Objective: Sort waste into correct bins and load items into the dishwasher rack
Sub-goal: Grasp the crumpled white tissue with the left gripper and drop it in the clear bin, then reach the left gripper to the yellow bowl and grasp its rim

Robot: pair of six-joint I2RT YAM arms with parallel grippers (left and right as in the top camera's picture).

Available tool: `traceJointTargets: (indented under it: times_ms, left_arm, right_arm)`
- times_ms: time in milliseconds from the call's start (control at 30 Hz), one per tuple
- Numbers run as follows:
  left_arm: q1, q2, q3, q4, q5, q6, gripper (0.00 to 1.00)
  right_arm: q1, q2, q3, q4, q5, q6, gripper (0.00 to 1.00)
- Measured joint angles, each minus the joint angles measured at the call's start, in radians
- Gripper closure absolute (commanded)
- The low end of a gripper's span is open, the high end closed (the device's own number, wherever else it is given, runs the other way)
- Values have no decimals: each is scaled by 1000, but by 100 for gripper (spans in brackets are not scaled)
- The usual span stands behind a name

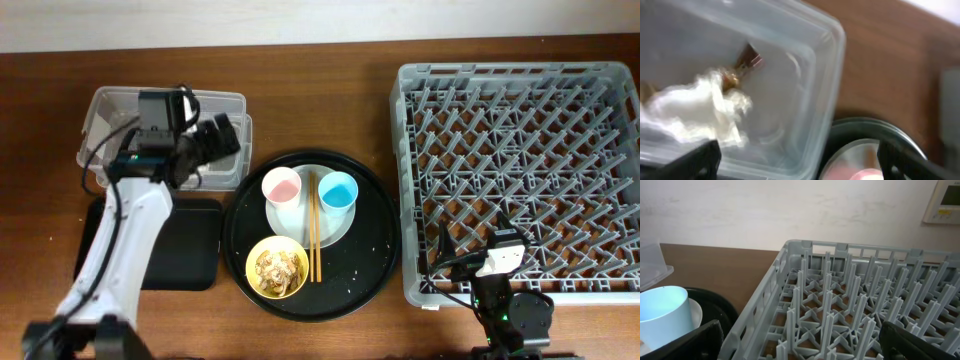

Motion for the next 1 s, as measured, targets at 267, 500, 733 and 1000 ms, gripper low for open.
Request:
traceJointTargets:
  times_ms: [267,500,733,1000]
  left_arm:
    - [-212,-320,13,-574,159,1,1]
    - [-224,-320,13,-576,159,1,1]
    - [-224,-320,13,-576,-31,0,6]
    - [-424,-202,11,-412,5,-294,34]
  right_arm:
    - [0,0,0,0,0,0,2]
    - [0,0,0,0,0,0,2]
    - [0,0,0,0,0,0,2]
    - [0,0,0,0,0,0,2]
